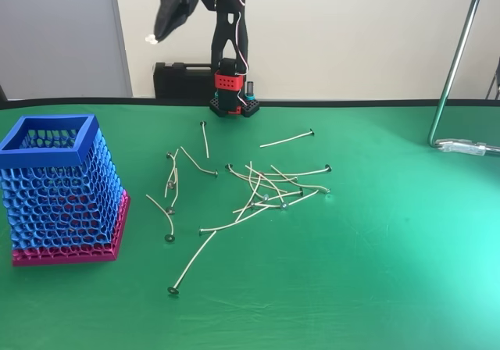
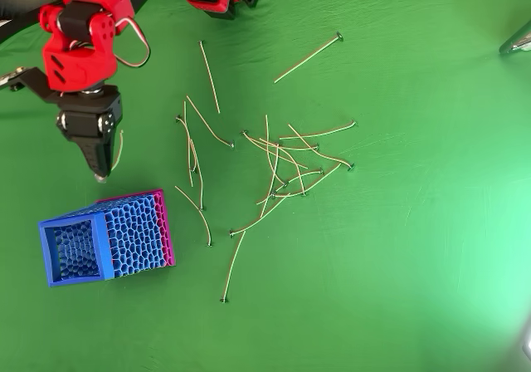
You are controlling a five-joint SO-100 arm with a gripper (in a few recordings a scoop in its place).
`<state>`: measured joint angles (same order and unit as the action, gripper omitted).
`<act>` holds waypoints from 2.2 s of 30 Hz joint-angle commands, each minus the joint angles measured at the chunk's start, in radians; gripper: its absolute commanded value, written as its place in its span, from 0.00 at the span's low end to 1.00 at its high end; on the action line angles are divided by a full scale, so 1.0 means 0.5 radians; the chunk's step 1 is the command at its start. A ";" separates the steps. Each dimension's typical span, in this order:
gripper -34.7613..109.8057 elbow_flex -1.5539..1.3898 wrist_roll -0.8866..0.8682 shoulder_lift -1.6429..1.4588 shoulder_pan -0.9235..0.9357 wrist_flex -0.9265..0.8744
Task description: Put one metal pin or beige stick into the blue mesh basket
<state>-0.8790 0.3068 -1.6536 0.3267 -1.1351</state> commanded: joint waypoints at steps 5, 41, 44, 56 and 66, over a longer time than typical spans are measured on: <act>0.24 0.476 0.138 0.242 0.043 0.383; 0.24 -0.061 -0.003 0.976 0.239 2.019; 0.24 -0.178 -0.077 0.948 0.258 2.083; 0.24 -0.365 -0.150 0.874 0.347 2.194; 0.39 -0.337 -0.233 0.865 0.399 2.197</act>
<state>-1.0661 0.2040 -1.1474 0.5154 -0.0583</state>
